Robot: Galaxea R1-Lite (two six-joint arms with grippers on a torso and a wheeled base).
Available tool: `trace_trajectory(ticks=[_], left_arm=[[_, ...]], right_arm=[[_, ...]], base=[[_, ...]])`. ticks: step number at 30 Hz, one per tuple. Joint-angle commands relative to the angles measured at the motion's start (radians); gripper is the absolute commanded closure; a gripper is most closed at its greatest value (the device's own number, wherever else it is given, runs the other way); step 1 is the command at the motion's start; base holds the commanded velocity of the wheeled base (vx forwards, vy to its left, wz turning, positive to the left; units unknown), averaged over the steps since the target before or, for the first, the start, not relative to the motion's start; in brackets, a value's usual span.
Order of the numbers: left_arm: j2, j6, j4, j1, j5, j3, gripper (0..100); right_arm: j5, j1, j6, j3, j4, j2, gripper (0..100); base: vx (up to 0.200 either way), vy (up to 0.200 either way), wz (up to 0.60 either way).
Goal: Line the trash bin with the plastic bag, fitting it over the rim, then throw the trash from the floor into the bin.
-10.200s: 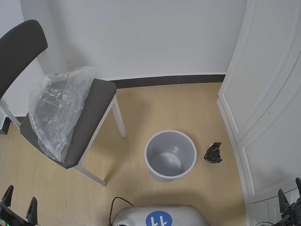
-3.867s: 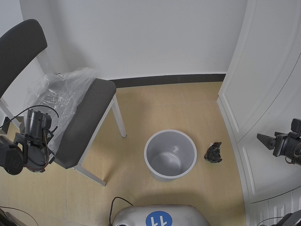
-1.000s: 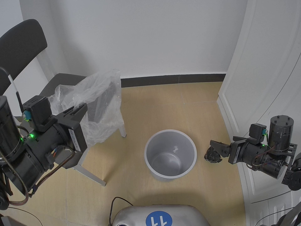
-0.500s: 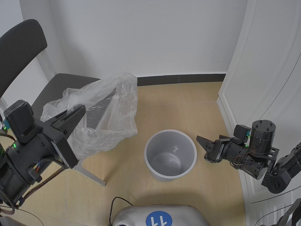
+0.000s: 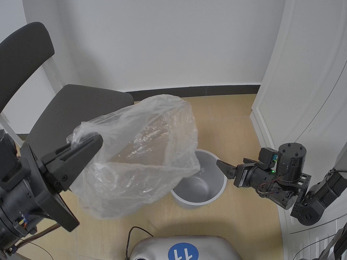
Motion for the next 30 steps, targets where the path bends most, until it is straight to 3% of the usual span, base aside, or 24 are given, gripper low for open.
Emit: trace_trajectory(ticks=[1, 9, 14, 22, 27, 30], left_arm=[[-0.028, 0.000, 0.001, -0.010, -0.014, 0.011, 100], [-0.032, 0.002, 0.000, -0.022, -0.066, 0.046, 100], [-0.024, 0.000, 0.000, -0.022, -0.088, 0.052, 100], [-0.028, 0.008, 0.000, -0.022, -0.088, 0.060, 100], [-0.025, 0.007, 0.000, -0.022, -0.088, 0.061, 100], [-0.019, 0.003, 0.000, -0.022, -0.088, 0.058, 100]], right_arm=[[0.000, 0.002, 0.000, -0.007, -0.002, 0.006, 0], [0.000, -0.020, -0.003, -0.007, -0.002, -0.044, 0], [0.009, -0.073, -0.015, 0.009, 0.016, -0.103, 0], [0.021, -0.208, -0.196, 0.068, 0.084, -0.147, 0], [0.047, -0.259, -0.216, 0.058, 0.084, -0.165, 0], [0.055, -0.250, -0.204, 0.042, 0.084, -0.161, 0]], base=[[0.000, 0.000, 0.00], [0.000, 0.000, 0.00], [0.000, 0.000, 0.00], [0.000, 0.000, 0.00], [0.000, 0.000, 0.00], [0.000, 0.000, 0.00]])
